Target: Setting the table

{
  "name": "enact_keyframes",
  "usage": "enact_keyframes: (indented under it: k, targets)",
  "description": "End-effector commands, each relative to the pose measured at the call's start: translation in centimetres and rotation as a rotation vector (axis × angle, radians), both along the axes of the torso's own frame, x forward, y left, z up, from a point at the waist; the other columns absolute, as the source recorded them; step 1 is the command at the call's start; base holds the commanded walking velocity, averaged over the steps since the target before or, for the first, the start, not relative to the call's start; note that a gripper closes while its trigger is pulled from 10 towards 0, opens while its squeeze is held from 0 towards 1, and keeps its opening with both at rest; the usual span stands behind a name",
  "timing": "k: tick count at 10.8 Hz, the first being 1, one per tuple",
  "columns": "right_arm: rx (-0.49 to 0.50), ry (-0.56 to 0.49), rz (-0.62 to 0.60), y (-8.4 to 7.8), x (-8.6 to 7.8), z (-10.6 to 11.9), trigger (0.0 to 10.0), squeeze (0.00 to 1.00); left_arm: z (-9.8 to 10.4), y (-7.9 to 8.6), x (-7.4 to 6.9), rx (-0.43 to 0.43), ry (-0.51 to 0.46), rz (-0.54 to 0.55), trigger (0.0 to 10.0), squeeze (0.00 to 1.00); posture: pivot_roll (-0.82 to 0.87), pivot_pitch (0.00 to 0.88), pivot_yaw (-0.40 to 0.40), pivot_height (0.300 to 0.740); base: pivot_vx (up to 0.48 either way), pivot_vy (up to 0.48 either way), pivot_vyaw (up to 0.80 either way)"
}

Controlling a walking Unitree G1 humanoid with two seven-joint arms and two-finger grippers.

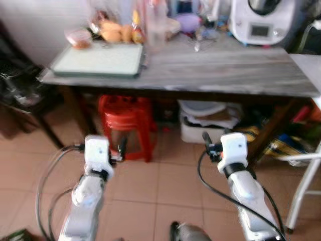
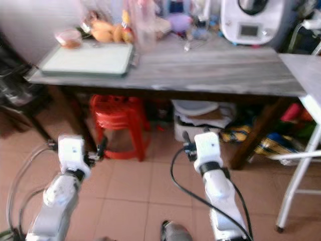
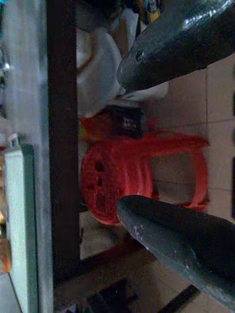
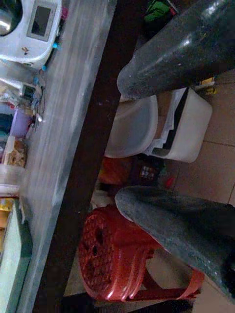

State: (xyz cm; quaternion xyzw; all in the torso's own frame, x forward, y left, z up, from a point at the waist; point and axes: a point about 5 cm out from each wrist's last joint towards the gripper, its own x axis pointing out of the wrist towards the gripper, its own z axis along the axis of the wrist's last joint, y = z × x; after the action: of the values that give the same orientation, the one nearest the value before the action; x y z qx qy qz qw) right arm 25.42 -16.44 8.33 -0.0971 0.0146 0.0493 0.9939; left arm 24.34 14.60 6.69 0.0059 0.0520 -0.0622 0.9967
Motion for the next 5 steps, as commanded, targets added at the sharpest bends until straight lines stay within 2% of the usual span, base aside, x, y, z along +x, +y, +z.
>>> enact_keyframes:
  k: [1, 2, 4, 5]
  targets:
    - [0.007, -0.02, -0.012, -0.1, 0.1, 0.7, 10.0, 0.0, 0.6, -0.3, 0.5, -0.005, -0.036, 0.0, 10.0, 0.0, -0.06, 0.0, 0.016, 0.74, 0.0, 0.0, 0.0]
    - [0.046, -0.011, 0.027, 0.3, 0.1, 0.7, 10.0, 0.0, 0.7, -0.4, 0.5, -0.026, -0.033, 0.002, 10.0, 0.0, -0.06, 0.0, 0.019, 0.74, 0.0, -0.255, 0.0]
    - [0.013, -0.009, 0.1, 0.8, -0.9, 0.8, 10.0, 0.0, 0.4, -0.3, -0.3, -0.003, -0.008, -0.037, 10.0, 0.0, -0.06, 0.009, 0.037, 0.74, 0.0, -0.292, 0.0]
    - [0.009, 0.0, 0.094, 0.9, -1.4, 0.6, 10.0, 0.0, 0.4, -0.1, -0.4, 0.002, -0.005, -0.039, 10.0, 0.0, -0.07, 0.018, 0.044, 0.74, 0.0, -0.311, 0.0]
